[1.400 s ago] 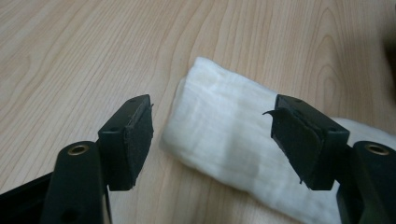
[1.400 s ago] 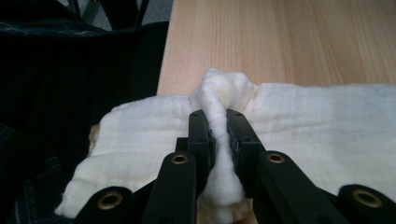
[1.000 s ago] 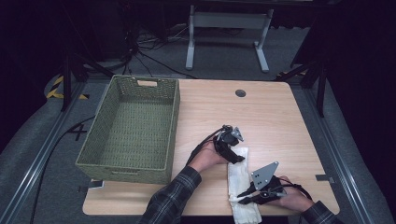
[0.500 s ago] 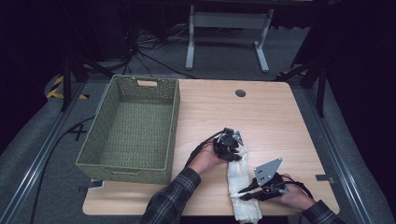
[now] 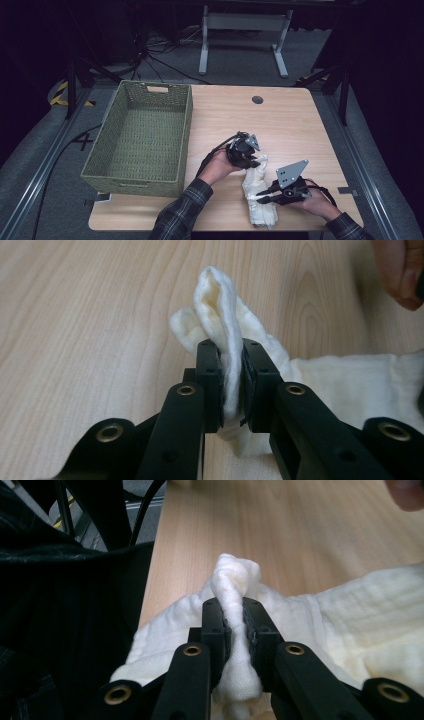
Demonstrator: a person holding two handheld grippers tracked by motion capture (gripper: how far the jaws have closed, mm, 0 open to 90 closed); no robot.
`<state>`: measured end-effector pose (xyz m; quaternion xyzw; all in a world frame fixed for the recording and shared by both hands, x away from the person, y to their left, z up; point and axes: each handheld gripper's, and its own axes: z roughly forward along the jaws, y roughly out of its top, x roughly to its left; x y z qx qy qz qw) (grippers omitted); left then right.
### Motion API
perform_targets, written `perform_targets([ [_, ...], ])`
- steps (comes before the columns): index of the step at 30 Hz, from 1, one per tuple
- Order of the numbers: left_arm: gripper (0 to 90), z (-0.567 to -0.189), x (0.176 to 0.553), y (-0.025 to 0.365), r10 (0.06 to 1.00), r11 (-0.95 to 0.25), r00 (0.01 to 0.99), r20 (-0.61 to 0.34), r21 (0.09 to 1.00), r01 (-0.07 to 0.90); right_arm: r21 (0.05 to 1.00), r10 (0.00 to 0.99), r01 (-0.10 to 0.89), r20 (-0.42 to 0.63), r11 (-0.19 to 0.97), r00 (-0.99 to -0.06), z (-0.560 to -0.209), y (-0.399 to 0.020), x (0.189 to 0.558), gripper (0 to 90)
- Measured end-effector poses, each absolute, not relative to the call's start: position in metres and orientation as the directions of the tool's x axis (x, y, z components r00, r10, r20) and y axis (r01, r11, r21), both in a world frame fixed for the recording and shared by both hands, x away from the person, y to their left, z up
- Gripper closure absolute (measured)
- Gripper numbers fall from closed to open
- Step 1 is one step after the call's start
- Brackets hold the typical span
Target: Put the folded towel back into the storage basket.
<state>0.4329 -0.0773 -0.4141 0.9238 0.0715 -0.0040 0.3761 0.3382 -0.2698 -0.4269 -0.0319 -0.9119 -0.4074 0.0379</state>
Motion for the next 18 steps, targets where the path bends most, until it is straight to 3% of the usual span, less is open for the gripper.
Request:
perform_targets([
  [6,80.6,-0.399,0.433,-0.074,0.151,-0.687,0.987,-0.059,0.712,0.147,0.75,0.044,0.091,0.082,0.656,-0.996,-0.413,-0.27,0.348,82.5],
  [18,80.7,-0.329,0.433,-0.054,0.212,-0.669,0.977,0.01,0.73,0.137,0.763,0.045,0.03,0.001,0.646,-0.999,-0.365,-0.254,0.362,82.5],
])
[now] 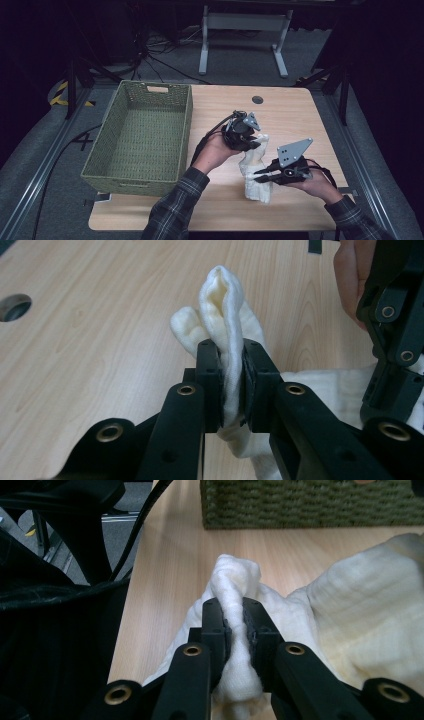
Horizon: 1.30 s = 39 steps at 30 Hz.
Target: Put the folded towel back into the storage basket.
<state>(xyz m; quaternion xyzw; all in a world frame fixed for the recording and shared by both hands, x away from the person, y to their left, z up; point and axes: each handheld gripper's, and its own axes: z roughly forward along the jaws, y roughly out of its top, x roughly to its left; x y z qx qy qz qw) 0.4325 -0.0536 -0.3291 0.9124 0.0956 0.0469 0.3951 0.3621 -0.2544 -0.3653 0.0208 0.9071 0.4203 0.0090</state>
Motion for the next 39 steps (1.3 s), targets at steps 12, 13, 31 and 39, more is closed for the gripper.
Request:
perform_targets([
  [12,80.7,-0.298,0.438,-0.018,0.241,-0.668,0.97,0.031,0.73,0.142,0.781,0.029,0.004,-0.018,0.625,-0.999,-0.335,-0.224,0.383,82.5],
  [13,80.7,-0.297,0.439,-0.015,0.237,-0.67,0.971,0.036,0.73,0.136,0.785,0.024,0.0,-0.019,0.62,-1.0,-0.33,-0.22,0.385,82.5],
  [31,80.7,-0.264,0.458,0.047,0.236,-0.665,0.97,0.066,0.739,0.112,0.821,0.031,-0.015,-0.04,0.571,-0.999,-0.292,-0.166,0.416,82.5],
  [39,80.7,-0.255,0.471,0.078,0.223,-0.661,0.972,0.073,0.744,0.096,0.82,0.052,-0.023,-0.065,0.573,-0.997,-0.278,-0.131,0.423,82.5],
])
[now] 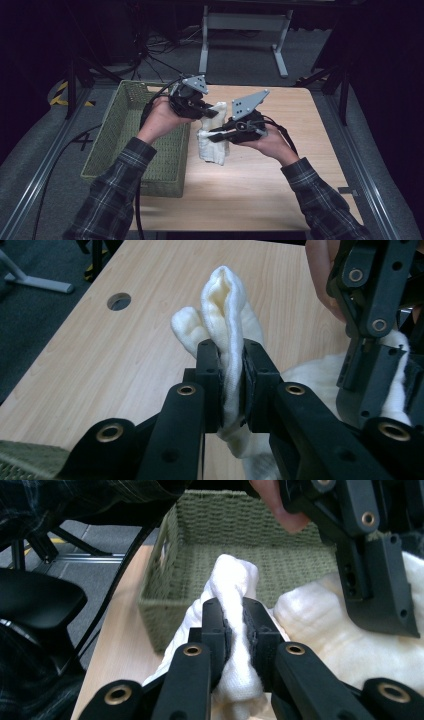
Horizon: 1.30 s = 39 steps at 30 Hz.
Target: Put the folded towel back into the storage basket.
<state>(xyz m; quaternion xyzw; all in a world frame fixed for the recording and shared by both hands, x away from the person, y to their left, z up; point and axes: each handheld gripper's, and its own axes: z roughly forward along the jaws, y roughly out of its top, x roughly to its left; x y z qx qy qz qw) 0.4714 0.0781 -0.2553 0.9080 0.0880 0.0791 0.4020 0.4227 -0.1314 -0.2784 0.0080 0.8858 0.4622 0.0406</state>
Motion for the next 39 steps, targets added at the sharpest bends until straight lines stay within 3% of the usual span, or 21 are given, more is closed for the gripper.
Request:
perform_targets([
  [10,80.7,-0.251,0.483,0.114,0.198,-0.66,0.975,0.099,0.749,0.058,0.822,0.078,-0.019,-0.077,0.569,-0.994,-0.268,-0.088,0.429,82.5],
  [18,80.6,-0.264,0.482,0.153,0.238,-0.638,0.967,0.086,0.765,0.089,0.82,0.04,-0.026,-0.059,0.571,-0.997,-0.273,-0.048,0.433,82.4],
  [28,80.6,-0.284,0.468,0.198,0.318,-0.618,0.946,0.062,0.77,0.158,0.829,-0.023,-0.021,-0.01,0.56,-1.0,-0.298,-0.001,0.432,82.5],
  [39,80.6,-0.312,0.462,0.206,0.337,-0.613,0.941,0.014,0.762,0.208,0.817,-0.041,-0.006,0.021,0.577,-0.999,-0.327,0.013,0.428,82.3],
])
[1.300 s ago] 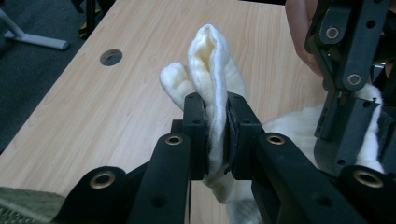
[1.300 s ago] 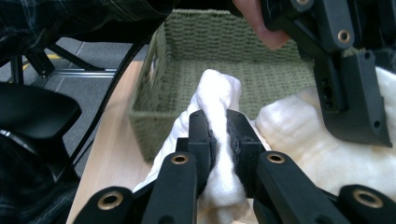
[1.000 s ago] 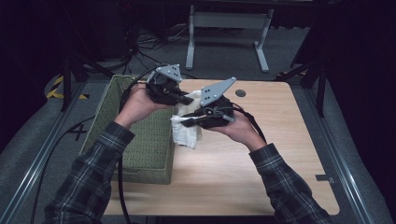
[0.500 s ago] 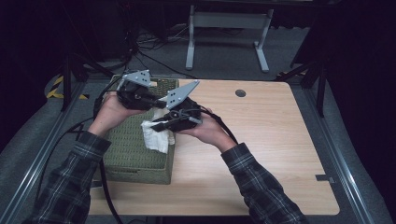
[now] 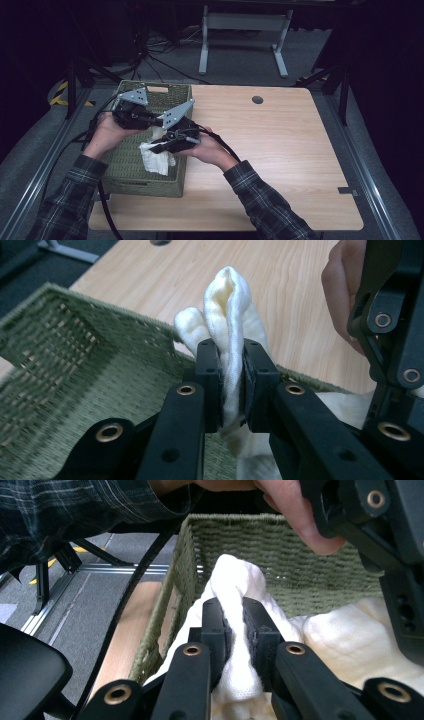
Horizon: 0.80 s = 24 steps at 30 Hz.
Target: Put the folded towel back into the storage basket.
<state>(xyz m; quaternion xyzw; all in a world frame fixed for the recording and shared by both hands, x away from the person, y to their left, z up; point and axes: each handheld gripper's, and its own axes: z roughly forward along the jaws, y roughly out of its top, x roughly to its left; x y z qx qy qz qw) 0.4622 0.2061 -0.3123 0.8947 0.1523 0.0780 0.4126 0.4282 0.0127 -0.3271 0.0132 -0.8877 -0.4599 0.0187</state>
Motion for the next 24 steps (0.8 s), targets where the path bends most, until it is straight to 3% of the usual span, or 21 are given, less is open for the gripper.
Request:
perform_targets([
  [12,80.6,-0.327,0.465,0.197,0.324,-0.632,0.946,-0.008,0.742,0.222,0.808,-0.037,0.025,0.057,0.588,-0.998,-0.353,0.008,0.428,81.3],
  [15,80.6,-0.328,0.466,0.196,0.324,-0.631,0.946,-0.006,0.743,0.221,0.802,-0.038,0.025,0.06,0.596,-0.997,-0.355,0.007,0.427,77.4],
  [20,80.6,-0.329,0.469,0.194,0.332,-0.629,0.943,-0.013,0.742,0.232,0.806,-0.005,0.025,0.034,0.592,-0.999,-0.35,0.004,0.429,59.9],
  [24,80.6,-0.329,0.474,0.194,0.358,-0.623,0.934,-0.014,0.741,0.25,0.805,0.017,0.022,0.015,0.592,-1.0,-0.345,0.0,0.43,55.7],
])
